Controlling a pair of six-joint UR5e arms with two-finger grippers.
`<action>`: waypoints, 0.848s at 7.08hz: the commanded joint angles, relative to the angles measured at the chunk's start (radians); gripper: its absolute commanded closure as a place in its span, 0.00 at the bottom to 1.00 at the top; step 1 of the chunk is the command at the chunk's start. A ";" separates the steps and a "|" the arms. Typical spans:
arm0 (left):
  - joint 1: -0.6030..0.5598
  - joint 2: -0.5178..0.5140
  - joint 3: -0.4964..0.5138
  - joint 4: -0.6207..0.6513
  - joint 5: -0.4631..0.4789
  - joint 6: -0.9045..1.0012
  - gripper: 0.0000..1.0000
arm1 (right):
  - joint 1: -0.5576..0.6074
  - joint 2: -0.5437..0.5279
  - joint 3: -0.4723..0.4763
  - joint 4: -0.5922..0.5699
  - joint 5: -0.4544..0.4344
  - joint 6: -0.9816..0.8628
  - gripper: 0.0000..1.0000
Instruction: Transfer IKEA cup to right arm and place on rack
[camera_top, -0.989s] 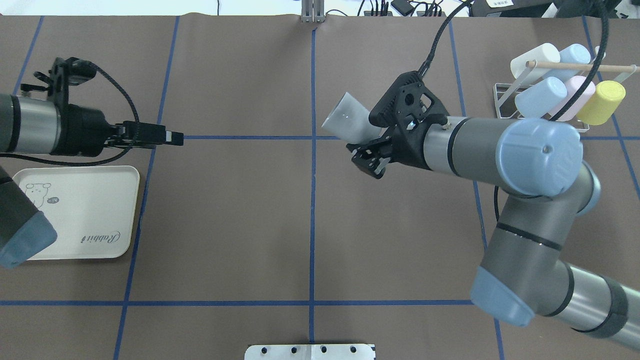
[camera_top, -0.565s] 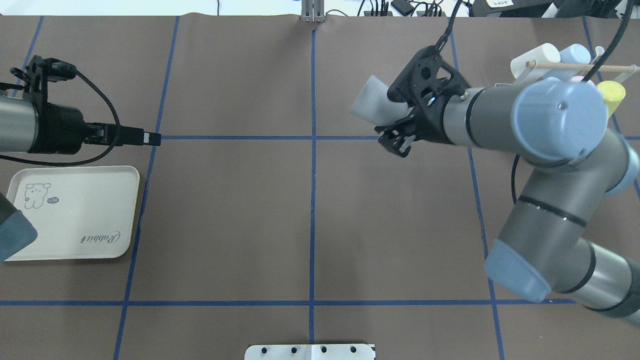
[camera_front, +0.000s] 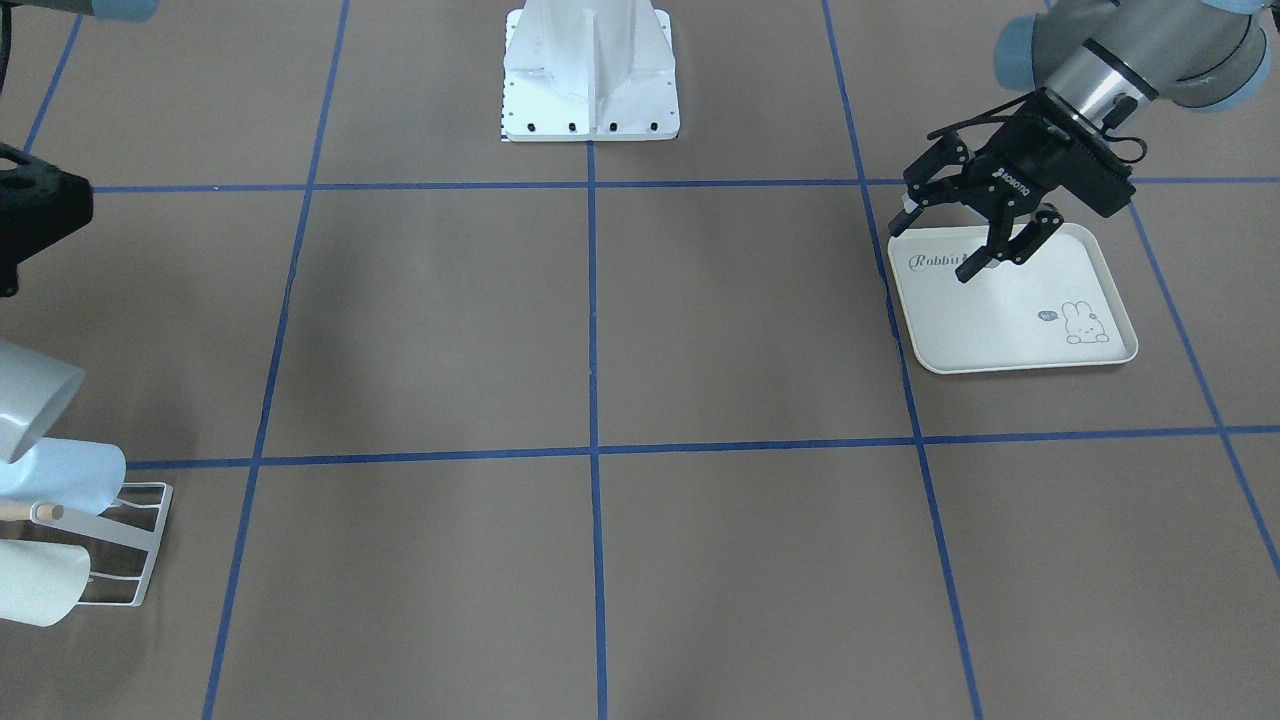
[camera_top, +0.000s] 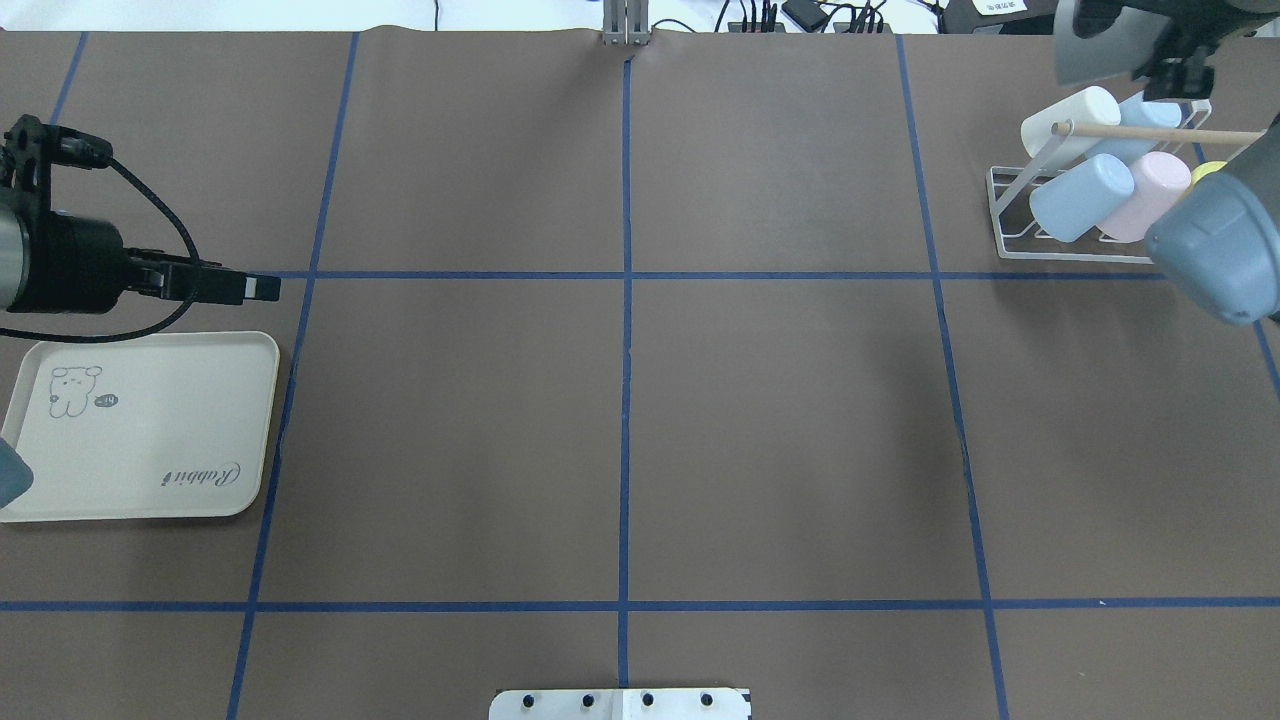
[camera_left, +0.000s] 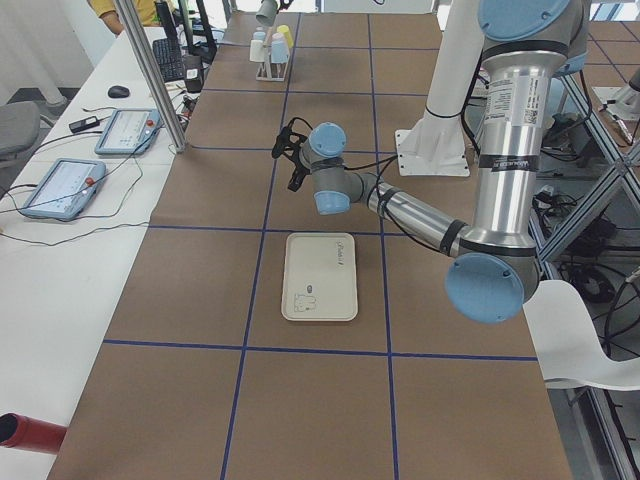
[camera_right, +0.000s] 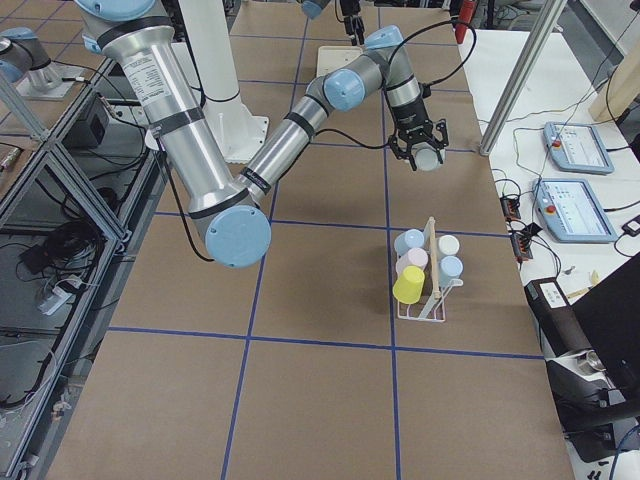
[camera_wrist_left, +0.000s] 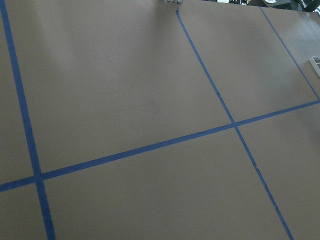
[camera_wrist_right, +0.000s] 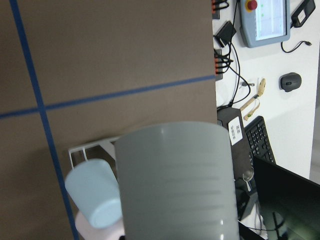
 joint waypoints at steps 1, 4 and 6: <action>0.001 0.013 -0.004 -0.003 0.001 -0.002 0.00 | 0.042 0.007 -0.135 -0.007 -0.205 -0.329 1.00; 0.001 0.013 -0.006 -0.005 0.003 -0.005 0.00 | 0.068 0.000 -0.387 0.226 -0.247 -0.520 1.00; 0.001 0.015 -0.006 -0.005 0.003 -0.008 0.00 | 0.074 0.004 -0.524 0.367 -0.251 -0.648 1.00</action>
